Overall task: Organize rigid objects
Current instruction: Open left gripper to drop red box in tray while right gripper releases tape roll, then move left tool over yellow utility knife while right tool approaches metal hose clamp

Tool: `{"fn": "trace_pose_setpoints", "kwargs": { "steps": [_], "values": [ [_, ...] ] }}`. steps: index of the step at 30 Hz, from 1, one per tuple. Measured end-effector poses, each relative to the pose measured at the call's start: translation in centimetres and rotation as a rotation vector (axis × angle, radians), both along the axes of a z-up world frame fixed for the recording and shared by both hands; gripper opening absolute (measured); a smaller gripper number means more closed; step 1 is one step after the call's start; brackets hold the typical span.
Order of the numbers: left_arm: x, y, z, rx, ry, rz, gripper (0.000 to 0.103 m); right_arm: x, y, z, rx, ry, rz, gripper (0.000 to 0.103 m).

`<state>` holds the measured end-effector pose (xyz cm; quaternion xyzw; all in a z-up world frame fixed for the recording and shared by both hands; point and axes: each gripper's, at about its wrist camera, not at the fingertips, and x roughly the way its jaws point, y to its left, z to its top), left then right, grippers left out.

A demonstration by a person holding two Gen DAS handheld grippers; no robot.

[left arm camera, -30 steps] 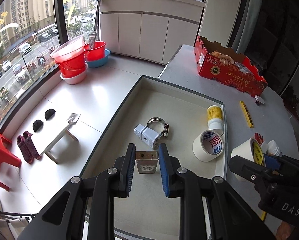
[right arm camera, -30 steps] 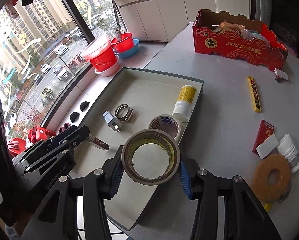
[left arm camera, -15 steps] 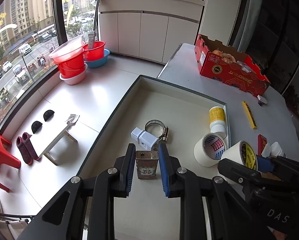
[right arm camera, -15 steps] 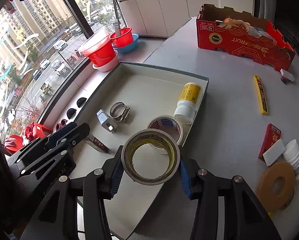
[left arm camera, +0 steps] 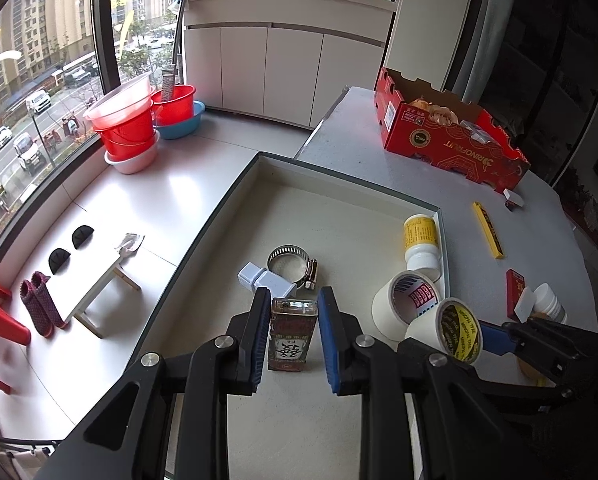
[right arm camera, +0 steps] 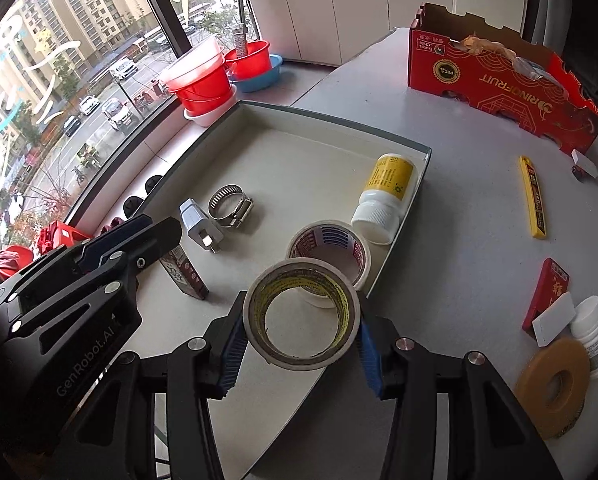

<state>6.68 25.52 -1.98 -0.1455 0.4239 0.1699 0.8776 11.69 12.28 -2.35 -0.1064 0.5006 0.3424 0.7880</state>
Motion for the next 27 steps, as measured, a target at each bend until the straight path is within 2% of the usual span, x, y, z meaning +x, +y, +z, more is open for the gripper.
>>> {"fn": "trace_pose_setpoints", "kwargs": {
  "steps": [2, 3, 4, 5, 6, 8, 10, 13, 17, 20, 27],
  "values": [
    [0.0, 0.0, -0.2, -0.009, -0.003, -0.003, 0.055, -0.3, 0.1, 0.0, -0.026, -0.033, 0.019, 0.050],
    [0.0, -0.1, -0.2, -0.006, -0.009, 0.003, 0.076, -0.5, 0.1, 0.0, -0.030, -0.042, 0.029, 0.051],
    [-0.2, -0.1, -0.1, -0.001, -0.021, 0.010, 0.082, -0.6, 0.1, 0.1, -0.029, -0.051, 0.036, 0.056],
    [-0.3, -0.2, 0.1, 0.001, -0.032, 0.013, 0.082, -0.8, 0.0, 0.3, -0.030, -0.069, 0.037, 0.076],
    [-0.4, -0.2, 0.2, -0.006, -0.035, 0.011, 0.083, -1.0, -0.2, 0.7, -0.029, -0.101, 0.032, 0.092],
    [-0.3, -0.2, 0.2, -0.017, -0.023, 0.013, 0.087, -1.6, -0.3, 1.4, -0.039, -0.165, 0.039, 0.092],
    [-0.3, -0.2, 0.2, -0.002, -0.014, 0.026, 0.103, -1.9, -0.3, 1.8, -0.066, -0.198, 0.056, 0.093],
    [-0.7, -0.3, 0.6, 0.019, -0.028, 0.049, 0.103, -2.1, -0.8, 2.2, -0.073, -0.208, 0.058, 0.093],
    [-0.9, -0.2, 0.9, -0.014, -0.026, 0.061, 0.103, -1.8, -2.5, 2.5, -0.040, -0.167, 0.017, 0.093],
    [-1.1, -0.6, 1.0, -0.022, -0.017, 0.064, 0.103, -1.7, -4.2, 2.7, -0.012, -0.130, -0.025, 0.103],
    [-1.7, -2.8, 1.4, -0.007, 0.002, 0.031, 0.103, -1.8, -7.9, 3.0, 0.015, -0.084, -0.098, 0.103]
  ]
}}
